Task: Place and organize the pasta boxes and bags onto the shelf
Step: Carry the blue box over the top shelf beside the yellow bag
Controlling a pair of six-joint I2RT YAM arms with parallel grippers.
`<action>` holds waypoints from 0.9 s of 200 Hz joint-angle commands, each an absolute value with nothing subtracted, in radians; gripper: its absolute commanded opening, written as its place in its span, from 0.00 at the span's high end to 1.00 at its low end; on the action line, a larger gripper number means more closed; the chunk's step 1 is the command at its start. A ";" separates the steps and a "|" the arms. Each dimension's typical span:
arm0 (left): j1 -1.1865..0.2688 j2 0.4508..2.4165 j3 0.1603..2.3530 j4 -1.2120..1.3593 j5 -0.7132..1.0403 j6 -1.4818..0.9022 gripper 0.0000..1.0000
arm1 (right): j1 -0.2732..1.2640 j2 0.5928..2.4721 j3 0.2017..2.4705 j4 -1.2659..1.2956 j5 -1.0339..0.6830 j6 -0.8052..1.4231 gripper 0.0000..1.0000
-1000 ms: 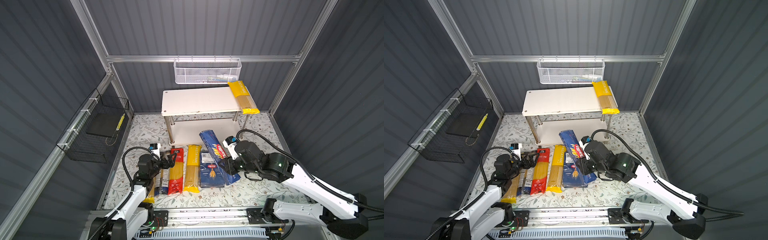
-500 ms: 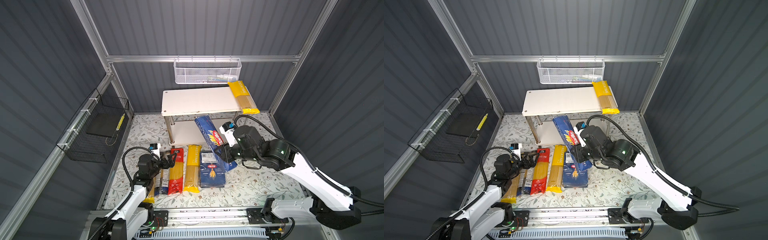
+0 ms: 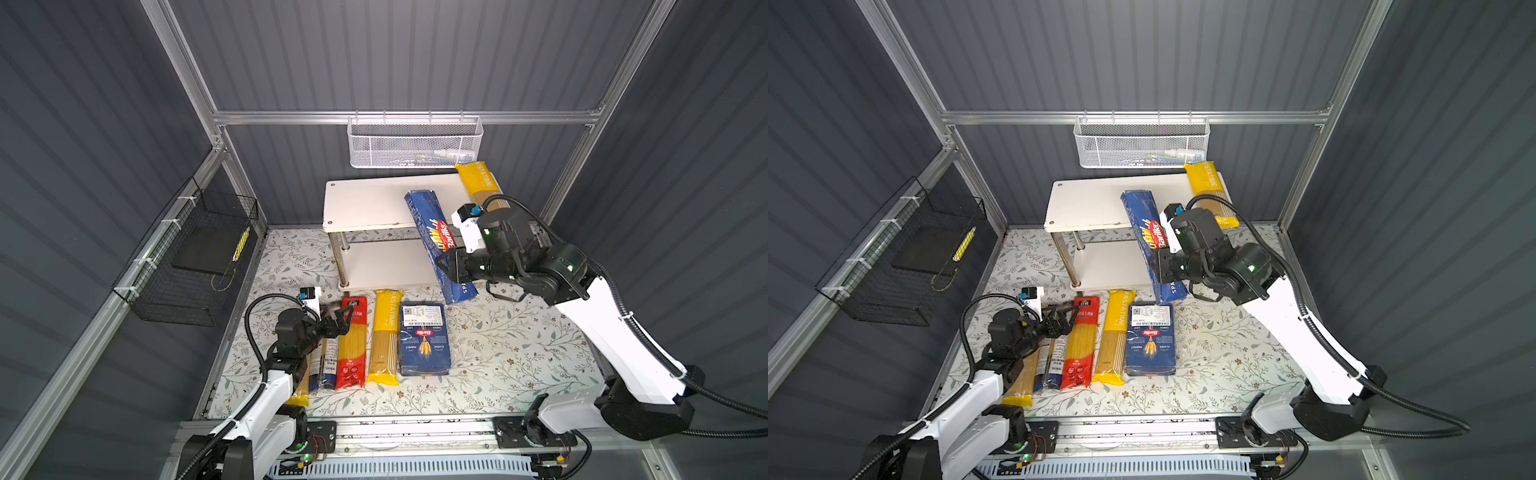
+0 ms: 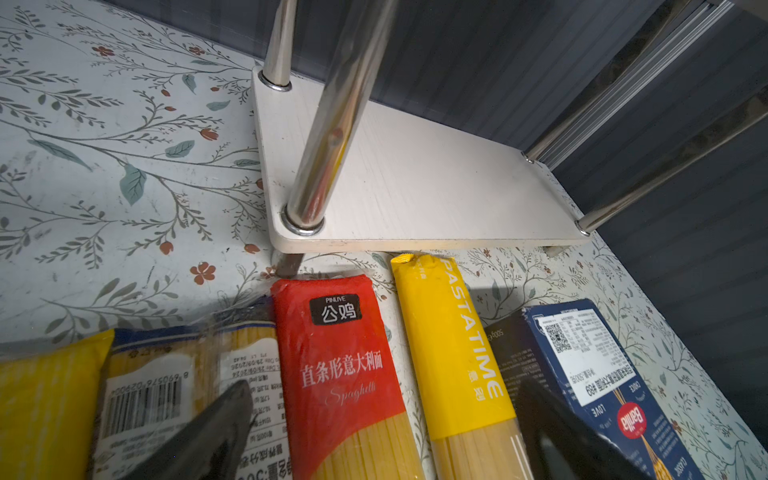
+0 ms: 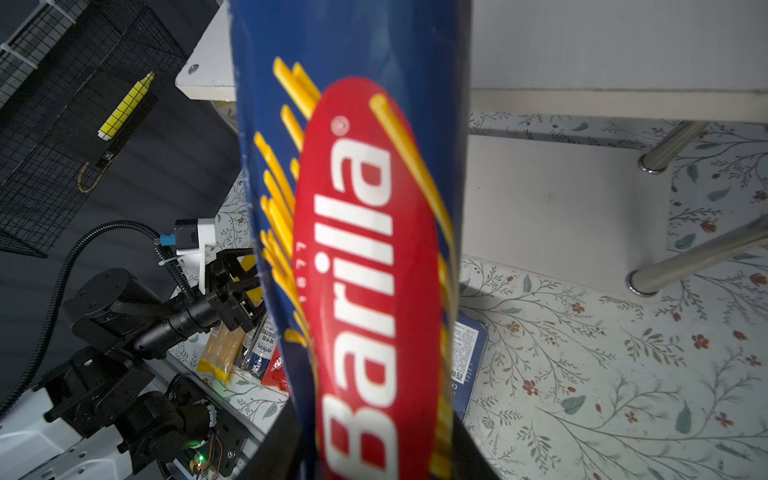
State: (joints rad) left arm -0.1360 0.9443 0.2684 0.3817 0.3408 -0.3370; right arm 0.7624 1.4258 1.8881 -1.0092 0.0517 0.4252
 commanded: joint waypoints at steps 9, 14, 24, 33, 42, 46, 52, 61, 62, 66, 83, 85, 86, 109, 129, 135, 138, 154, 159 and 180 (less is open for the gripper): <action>-0.135 0.936 0.284 0.369 0.337 -0.328 0.00 | 0.717 1.459 2.019 -0.910 0.027 0.364 0.66; -0.135 0.936 0.284 0.367 0.337 -0.328 0.00 | 0.708 1.468 2.033 -0.910 0.030 0.360 0.66; -0.135 0.936 0.284 0.368 0.337 -0.328 0.00 | 0.693 1.485 2.057 -0.907 0.034 0.349 0.66; -0.135 0.935 0.283 0.370 0.337 -0.328 0.00 | 0.675 1.503 2.082 -0.907 0.034 0.342 0.66; -0.135 0.934 0.282 0.368 0.337 -0.329 0.00 | 0.660 1.522 2.105 -0.904 0.029 0.334 0.66; -0.135 0.933 0.282 0.368 0.337 -0.329 0.00 | 0.653 1.530 2.116 -0.902 0.029 0.332 0.66; -0.135 0.933 0.282 0.368 0.337 -0.329 0.00 | 0.646 1.542 2.134 -0.903 0.033 0.325 0.66; -0.134 0.933 0.282 0.369 0.336 -0.330 0.00 | 0.636 1.568 2.167 -0.906 0.040 0.313 0.66; -0.135 0.933 0.282 0.369 0.336 -0.330 0.00 | 0.635 1.570 2.170 -0.907 0.041 0.312 0.66; -0.135 0.932 0.282 0.368 0.337 -0.331 0.00 | 0.630 1.581 2.187 -0.908 0.043 0.307 0.66; -0.135 0.930 0.282 0.367 0.337 -0.330 0.00 | 0.605 1.628 2.251 -0.926 0.043 0.295 0.65; -0.135 0.928 0.282 0.366 0.337 -0.329 0.00 | 0.601 1.634 2.258 -0.928 0.042 0.294 0.65; -0.135 0.929 0.282 0.366 0.337 -0.328 0.00 | 0.600 1.637 2.261 -0.929 0.042 0.293 0.65; -0.135 0.927 0.282 0.366 0.337 -0.327 0.00 | 0.569 1.686 2.317 -0.936 0.036 0.285 0.65; -0.136 0.928 0.282 0.363 0.337 -0.327 0.00 | 0.545 1.719 2.347 -0.936 0.025 0.287 0.65; -0.135 0.928 0.282 0.364 0.337 -0.327 0.00 | 0.538 1.725 2.354 -0.936 0.025 0.287 0.65; -0.135 0.927 0.283 0.364 0.337 -0.327 0.00 | 0.536 1.730 2.357 -0.934 0.024 0.286 0.65; -0.135 0.925 0.282 0.362 0.338 -0.327 0.00 | 0.523 1.746 2.359 -0.926 0.022 0.285 0.65; -0.135 0.924 0.282 0.362 0.337 -0.327 0.00 | 0.519 1.749 2.360 -0.924 0.019 0.286 0.65; -0.135 0.925 0.283 0.362 0.337 -0.327 0.00 | 0.503 1.765 2.362 -0.911 0.012 0.291 0.65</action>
State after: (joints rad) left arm -0.1360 0.9436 0.2684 0.3786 0.3405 -0.3370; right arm 0.5186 1.7798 2.3028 -1.0340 0.0242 0.3061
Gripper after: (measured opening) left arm 0.997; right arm 0.368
